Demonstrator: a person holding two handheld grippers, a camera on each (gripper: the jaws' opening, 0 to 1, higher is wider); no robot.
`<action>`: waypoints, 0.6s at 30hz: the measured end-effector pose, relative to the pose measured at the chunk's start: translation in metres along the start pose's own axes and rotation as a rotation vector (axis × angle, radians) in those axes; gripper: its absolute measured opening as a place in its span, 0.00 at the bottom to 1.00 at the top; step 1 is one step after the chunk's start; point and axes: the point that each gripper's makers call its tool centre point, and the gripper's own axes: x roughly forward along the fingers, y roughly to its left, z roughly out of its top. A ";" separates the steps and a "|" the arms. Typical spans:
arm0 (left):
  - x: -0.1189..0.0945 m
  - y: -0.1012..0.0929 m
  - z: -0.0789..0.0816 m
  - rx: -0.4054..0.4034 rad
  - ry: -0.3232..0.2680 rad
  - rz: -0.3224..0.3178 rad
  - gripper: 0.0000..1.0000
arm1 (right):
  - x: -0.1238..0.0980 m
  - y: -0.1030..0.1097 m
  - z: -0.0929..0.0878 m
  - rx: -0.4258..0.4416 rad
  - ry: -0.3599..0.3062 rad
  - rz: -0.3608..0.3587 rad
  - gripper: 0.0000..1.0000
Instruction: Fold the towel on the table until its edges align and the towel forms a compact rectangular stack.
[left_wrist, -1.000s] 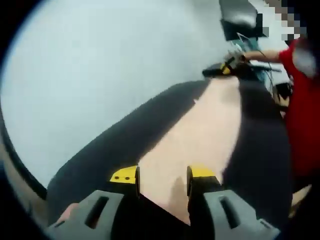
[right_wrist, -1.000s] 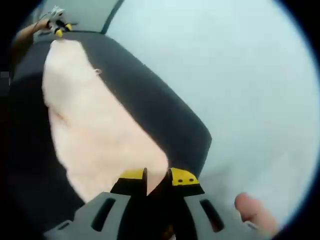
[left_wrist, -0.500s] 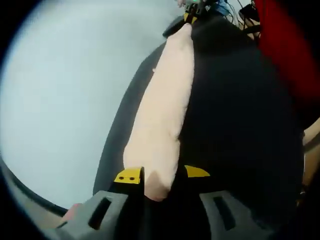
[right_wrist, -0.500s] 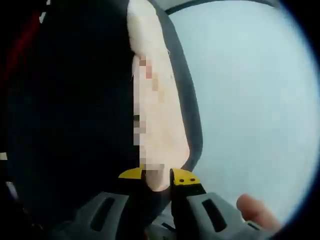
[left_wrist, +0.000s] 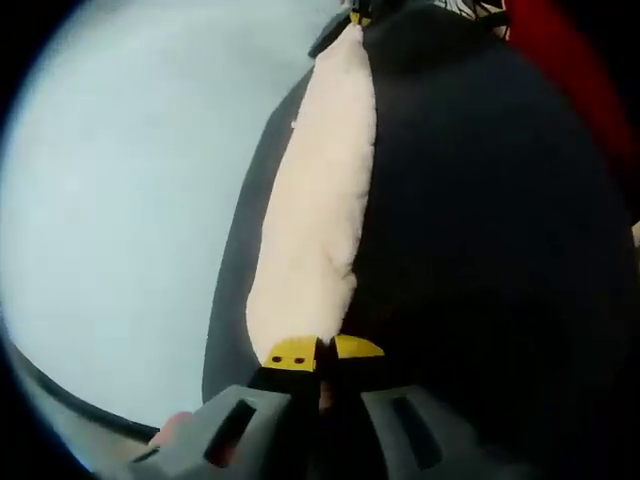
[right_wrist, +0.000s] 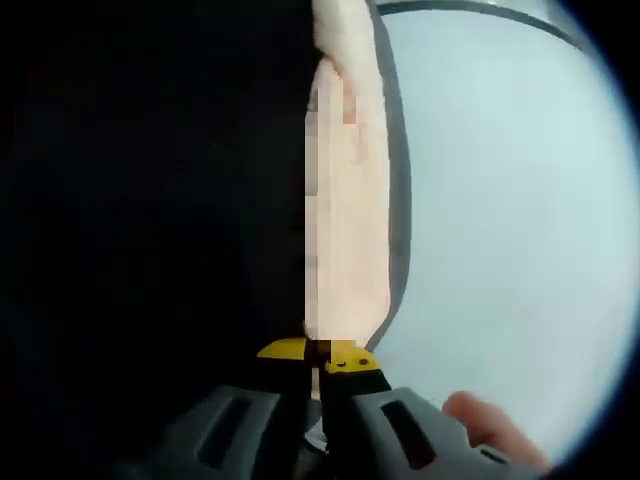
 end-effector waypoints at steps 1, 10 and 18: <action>-0.004 0.005 0.000 -0.024 -0.002 0.020 0.00 | -0.004 -0.004 0.001 0.020 -0.019 0.004 0.00; -0.016 0.008 0.001 -0.109 -0.077 0.003 0.00 | -0.014 -0.003 -0.019 0.207 -0.064 0.112 0.00; -0.033 -0.018 0.020 -0.502 -0.172 -0.133 0.19 | -0.043 0.006 -0.010 0.348 -0.080 0.215 0.15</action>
